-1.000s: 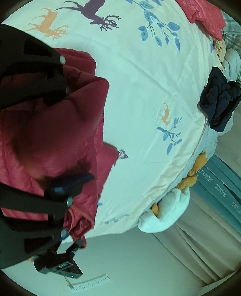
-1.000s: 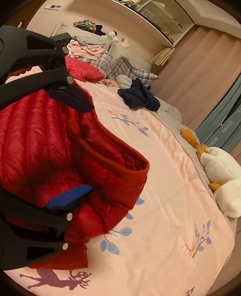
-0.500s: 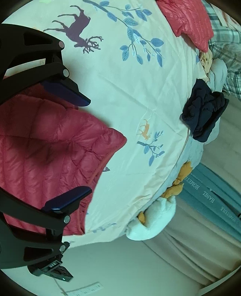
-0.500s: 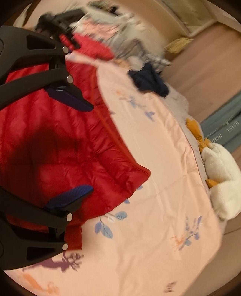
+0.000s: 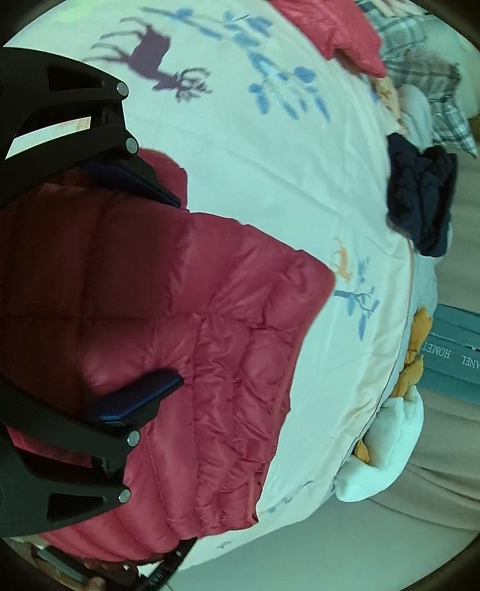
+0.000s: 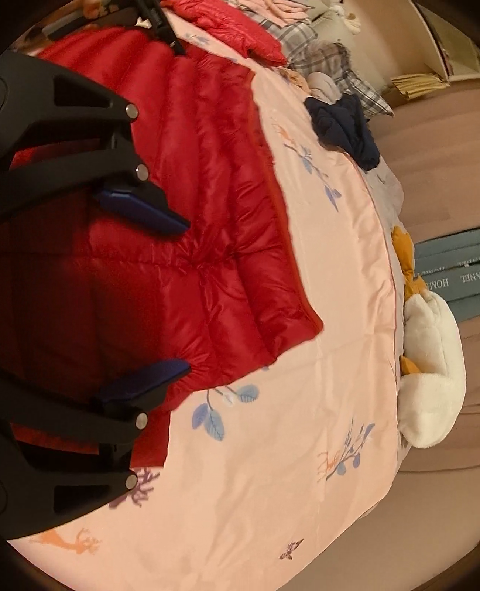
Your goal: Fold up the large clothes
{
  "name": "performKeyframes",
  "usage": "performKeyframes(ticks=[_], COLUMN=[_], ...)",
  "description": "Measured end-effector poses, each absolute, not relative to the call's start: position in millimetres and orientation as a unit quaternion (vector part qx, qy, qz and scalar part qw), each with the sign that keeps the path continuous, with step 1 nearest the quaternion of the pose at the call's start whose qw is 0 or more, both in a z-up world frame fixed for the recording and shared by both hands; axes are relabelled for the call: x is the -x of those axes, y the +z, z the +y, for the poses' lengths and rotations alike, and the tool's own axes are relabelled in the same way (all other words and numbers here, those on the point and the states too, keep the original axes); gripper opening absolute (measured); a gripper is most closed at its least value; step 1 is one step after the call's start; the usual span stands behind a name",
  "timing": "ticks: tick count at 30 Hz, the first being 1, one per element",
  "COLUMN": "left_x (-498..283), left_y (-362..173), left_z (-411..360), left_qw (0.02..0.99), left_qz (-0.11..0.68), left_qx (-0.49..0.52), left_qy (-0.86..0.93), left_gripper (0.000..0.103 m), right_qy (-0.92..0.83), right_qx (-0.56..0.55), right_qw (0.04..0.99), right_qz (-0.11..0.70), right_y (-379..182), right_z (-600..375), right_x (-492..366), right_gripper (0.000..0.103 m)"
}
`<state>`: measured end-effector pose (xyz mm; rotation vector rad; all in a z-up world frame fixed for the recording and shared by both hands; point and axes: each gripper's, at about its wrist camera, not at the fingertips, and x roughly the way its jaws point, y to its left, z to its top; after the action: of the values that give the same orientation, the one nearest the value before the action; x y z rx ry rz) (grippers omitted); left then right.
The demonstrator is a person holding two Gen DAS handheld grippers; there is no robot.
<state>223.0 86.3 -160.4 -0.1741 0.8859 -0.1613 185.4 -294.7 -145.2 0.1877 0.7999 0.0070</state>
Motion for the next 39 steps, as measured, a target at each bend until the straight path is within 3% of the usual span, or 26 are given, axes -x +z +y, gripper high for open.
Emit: performKeyframes(ticks=[7,15,27,29,31,33,35,39], left_x=[-223,-196,-179,-182,-183,-186,-188,-193], left_y=[-167,-138,-133,-135,-137,-138,-139,-141], left_z=[82,88,92,91,89,87,87,89], left_qw=[0.903,0.908,0.900,0.899,0.899,0.898,0.898,0.895], left_qz=[0.418,0.404,0.406,0.409,0.412,0.416,0.416,0.420], left_qx=[0.075,0.078,0.109,0.104,0.096,0.089,0.086,0.092], left_qy=[-0.070,-0.080,-0.115,-0.114,-0.113,-0.113,-0.115,-0.116], left_gripper=[0.092,0.092,0.092,0.092,0.092,0.092,0.092,0.092], right_qy=[0.010,0.111,0.270,0.283,0.307,0.313,0.313,0.299], right_qx=[-0.095,-0.043,0.051,0.051,0.047,0.077,0.115,0.111], right_qw=[0.909,0.923,0.862,0.848,0.821,0.815,0.821,0.844], right_qz=[0.406,0.367,0.426,0.445,0.479,0.481,0.463,0.432], right_y=[-151,-98,-90,-99,-111,-116,-113,-101], right_z=[-294,-261,-150,-141,-131,-120,-109,-107], right_x=[-193,-177,-272,-288,-300,-296,-288,-289], right_gripper=[0.074,0.076,0.075,0.068,0.029,0.012,0.007,0.006])
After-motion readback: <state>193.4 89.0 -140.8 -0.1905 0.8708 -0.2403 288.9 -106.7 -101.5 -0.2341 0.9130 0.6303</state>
